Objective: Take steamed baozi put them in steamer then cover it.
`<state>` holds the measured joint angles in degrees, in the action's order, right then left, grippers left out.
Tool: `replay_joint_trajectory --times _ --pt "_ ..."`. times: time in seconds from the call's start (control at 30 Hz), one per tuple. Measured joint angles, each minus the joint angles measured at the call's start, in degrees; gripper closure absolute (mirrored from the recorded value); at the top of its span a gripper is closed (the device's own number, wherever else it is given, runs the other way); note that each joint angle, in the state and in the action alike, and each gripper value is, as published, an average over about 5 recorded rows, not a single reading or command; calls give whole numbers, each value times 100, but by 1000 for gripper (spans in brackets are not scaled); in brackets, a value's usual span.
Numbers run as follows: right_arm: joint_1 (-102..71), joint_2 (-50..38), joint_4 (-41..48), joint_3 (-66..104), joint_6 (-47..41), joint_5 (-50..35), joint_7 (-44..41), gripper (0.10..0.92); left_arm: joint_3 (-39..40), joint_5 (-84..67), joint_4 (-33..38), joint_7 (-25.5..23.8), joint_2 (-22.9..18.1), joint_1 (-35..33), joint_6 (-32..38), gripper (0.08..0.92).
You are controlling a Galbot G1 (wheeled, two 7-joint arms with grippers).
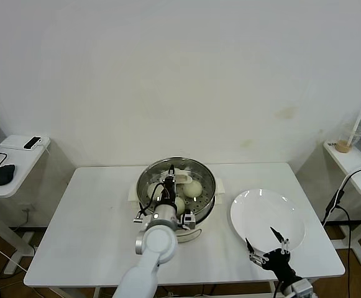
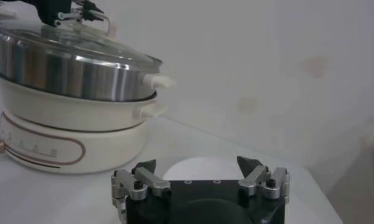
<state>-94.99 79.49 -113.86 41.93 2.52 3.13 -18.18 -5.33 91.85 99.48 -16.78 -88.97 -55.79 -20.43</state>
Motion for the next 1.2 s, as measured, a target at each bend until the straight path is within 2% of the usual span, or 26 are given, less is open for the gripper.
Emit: replay_joint_trajectory --times 0.1,0.2,0.57,0.83,1.03,1.2 --pt "-1 -2 0 -1 0 1 -11 203 -8 -15 -11 3 -33 0 -2 855" --pt "-1 -6 1 -3 0 3 -16 203 -21 -45 -1 10 -54 -23 -10 807" --pt "0 -13 19 -28 -2 17 -31 203 -6 -152 232 34 7 -182 0 491" --pt "-10 -5 46 -40 4 29 -32 203 26 -319 727 93 195 -496 79 265" --pt "-23 9 57 -63 24 34 -32 203 31 -617 1298 209 442 -891 179 180" --pt "-32 8 79 -80 44 36 -30 203 -81 -1117 1919 395 697 -1328 300 177"
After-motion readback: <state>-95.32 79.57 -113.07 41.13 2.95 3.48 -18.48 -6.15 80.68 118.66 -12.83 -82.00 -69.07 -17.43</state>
